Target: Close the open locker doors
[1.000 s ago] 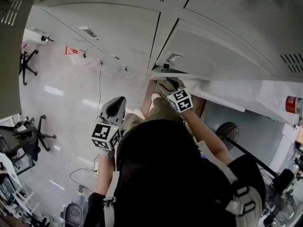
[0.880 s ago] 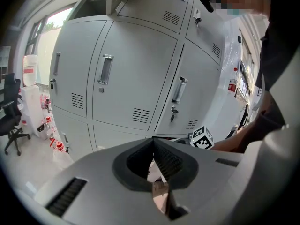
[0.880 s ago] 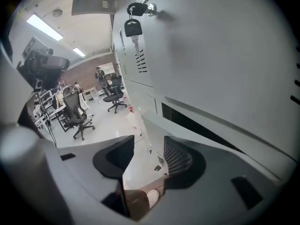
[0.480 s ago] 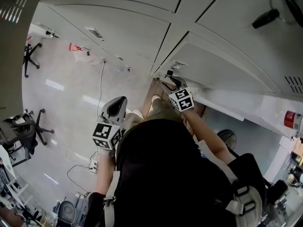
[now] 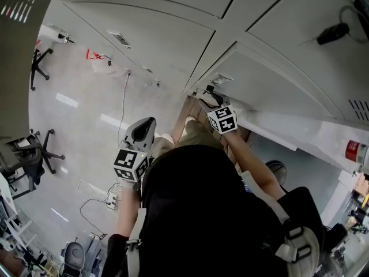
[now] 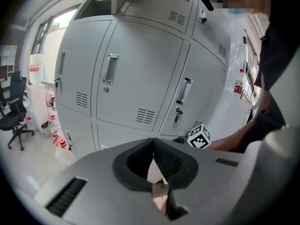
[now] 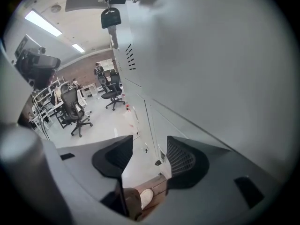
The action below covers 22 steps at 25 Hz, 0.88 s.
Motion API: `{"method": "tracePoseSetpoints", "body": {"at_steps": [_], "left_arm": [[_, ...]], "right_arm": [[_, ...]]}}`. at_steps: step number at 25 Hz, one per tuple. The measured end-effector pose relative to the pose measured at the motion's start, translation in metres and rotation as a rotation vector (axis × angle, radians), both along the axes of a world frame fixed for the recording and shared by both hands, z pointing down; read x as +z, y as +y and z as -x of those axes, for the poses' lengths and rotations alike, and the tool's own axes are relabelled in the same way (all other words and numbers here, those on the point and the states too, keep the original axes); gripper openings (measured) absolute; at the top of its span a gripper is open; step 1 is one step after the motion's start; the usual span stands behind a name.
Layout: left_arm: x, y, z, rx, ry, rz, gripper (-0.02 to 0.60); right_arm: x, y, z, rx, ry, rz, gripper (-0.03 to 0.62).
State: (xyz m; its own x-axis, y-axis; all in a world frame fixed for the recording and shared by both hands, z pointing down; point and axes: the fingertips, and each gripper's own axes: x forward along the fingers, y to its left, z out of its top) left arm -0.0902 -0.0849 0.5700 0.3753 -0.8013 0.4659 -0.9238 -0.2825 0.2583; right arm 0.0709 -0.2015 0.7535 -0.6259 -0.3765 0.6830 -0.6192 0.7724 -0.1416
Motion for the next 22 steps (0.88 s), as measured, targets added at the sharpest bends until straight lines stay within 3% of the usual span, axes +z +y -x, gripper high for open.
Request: {"method": "tracePoseSetpoints", "body": {"at_steps": [12,22], "left_arm": [[-0.004,0.006,0.006,-0.004,0.004,-0.015,0.008],[-0.015,0.01,0.014,-0.006,0.008,-0.058,0.008]], "right_arm": [[-0.017,0.014,0.016,-0.037,-0.035,0.005,0.224],[-0.079,0.036,0.044,-0.094,-0.131,-0.03,0.211]]}}
